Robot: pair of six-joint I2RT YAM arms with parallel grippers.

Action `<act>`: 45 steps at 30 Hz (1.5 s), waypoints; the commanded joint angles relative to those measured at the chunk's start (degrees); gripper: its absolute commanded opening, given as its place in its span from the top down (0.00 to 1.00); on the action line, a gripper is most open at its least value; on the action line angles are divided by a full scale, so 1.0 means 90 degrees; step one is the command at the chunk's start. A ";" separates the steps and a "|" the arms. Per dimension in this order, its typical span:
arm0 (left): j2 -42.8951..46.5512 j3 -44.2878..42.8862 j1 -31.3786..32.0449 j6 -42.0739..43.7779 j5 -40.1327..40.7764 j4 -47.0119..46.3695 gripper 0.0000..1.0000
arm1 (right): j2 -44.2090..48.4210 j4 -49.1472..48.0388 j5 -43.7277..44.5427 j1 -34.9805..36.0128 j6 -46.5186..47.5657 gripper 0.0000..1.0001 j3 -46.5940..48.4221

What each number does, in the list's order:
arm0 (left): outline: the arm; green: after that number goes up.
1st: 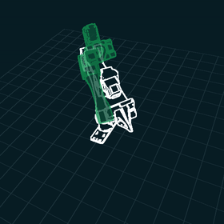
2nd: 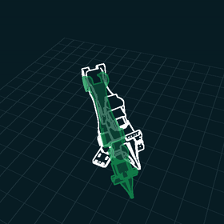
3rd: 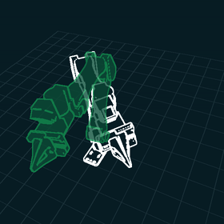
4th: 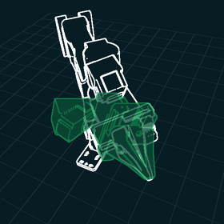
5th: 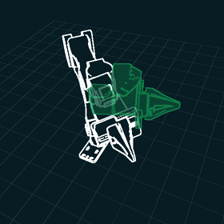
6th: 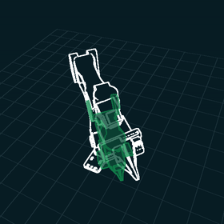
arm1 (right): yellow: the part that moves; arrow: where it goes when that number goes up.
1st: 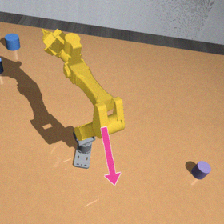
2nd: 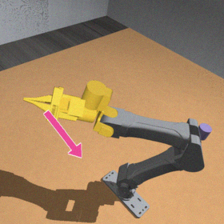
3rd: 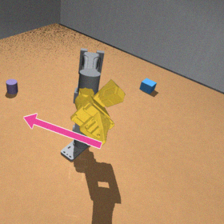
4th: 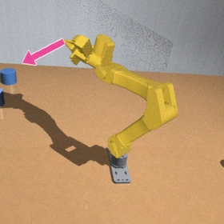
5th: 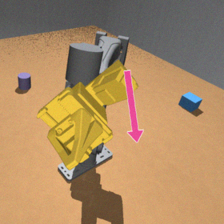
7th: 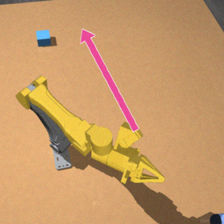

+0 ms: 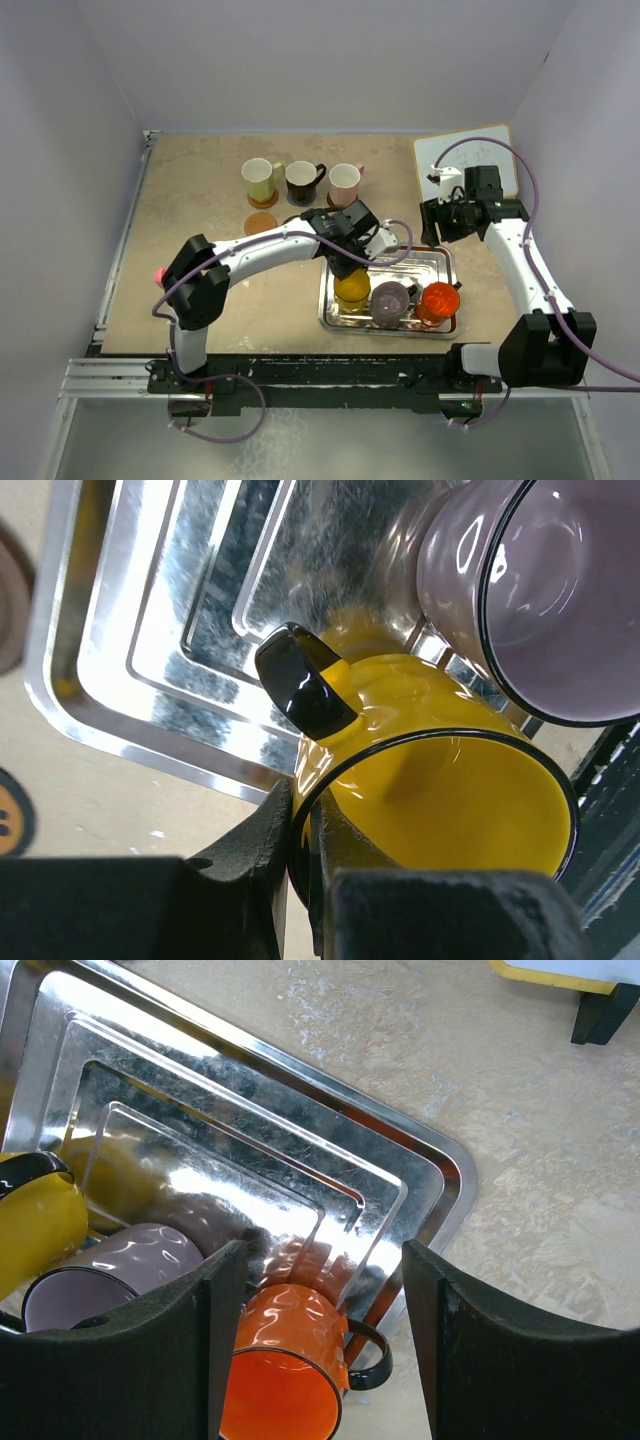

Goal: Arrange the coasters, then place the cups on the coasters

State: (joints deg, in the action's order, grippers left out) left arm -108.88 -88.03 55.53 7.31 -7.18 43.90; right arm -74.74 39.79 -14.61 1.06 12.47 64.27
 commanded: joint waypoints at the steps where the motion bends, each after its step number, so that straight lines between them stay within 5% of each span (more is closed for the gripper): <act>1: 0.0184 -0.0649 -0.0050 0.0998 0.0058 -0.0005 0.97 | -0.0035 -0.0018 -0.0104 -0.0031 0.0011 0.35 0.0232; 33: 0.0025 -0.1690 -0.4087 0.5634 -0.1204 0.1328 0.97 | -0.0589 0.0151 -0.0172 -0.0032 0.0080 0.35 0.0626; 45: -0.0828 -0.2332 -0.4585 0.7068 -0.1659 0.1827 0.97 | -0.0660 0.0262 -0.0029 -0.0030 0.0142 0.36 0.0710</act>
State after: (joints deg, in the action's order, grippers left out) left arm -115.57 -104.44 14.94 64.62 -17.65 58.39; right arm -80.62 40.88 -14.63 1.06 12.67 68.34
